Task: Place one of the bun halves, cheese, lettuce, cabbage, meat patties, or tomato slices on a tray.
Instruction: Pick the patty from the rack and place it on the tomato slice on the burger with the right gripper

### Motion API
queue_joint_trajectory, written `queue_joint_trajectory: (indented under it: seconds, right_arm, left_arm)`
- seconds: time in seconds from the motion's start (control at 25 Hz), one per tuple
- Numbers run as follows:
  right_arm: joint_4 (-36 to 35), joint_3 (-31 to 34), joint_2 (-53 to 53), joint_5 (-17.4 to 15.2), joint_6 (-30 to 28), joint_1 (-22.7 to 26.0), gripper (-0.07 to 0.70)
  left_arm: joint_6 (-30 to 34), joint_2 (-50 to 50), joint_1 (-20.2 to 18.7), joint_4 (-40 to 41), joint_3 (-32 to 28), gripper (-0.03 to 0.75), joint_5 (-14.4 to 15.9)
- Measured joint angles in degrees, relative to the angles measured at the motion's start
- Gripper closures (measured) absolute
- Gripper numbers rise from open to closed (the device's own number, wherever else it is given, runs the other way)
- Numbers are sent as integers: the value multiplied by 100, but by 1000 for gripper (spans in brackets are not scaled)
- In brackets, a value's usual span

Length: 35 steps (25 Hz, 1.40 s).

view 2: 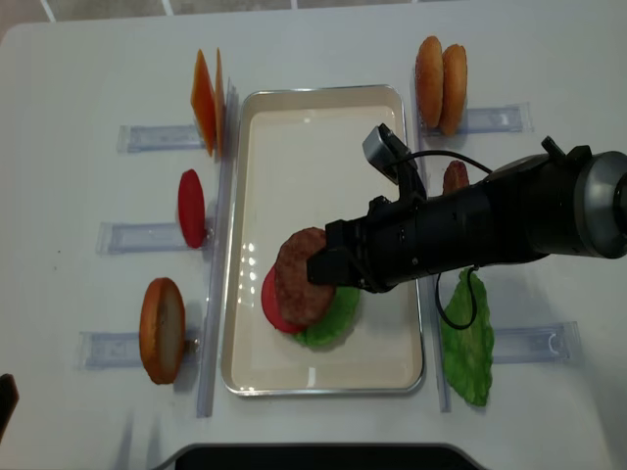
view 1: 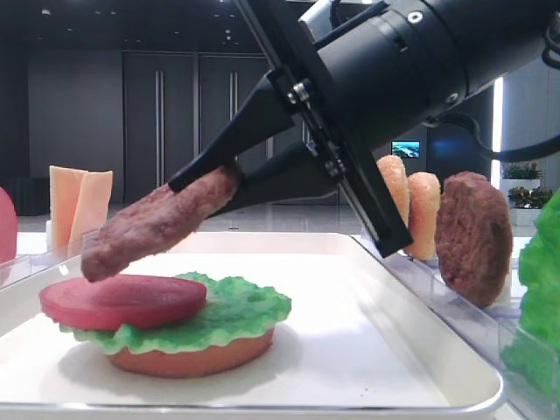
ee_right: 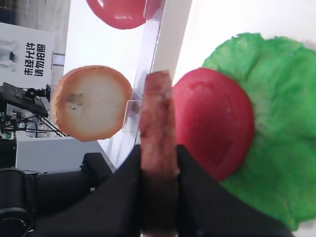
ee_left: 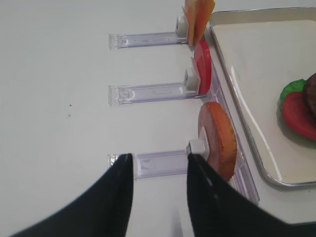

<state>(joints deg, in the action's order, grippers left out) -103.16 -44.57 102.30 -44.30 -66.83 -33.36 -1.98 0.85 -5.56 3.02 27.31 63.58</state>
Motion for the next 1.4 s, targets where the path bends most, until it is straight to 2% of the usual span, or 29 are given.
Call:
queue_joint_trajectory:
  seconds: [0.36,0.6,1.4]
  right_arm:
    - [0,-124,20,-18,0,-191,522]
    - [-11,-446,416,-305,55,-257,522]
    - [-4,-441,474,-266,-28,-46,522]
  left_arm:
    - [0,0,0,0,0,433,0]
    - [0,0,0,0,0,433,0]
    - [0,0,0,0,0,433,0]
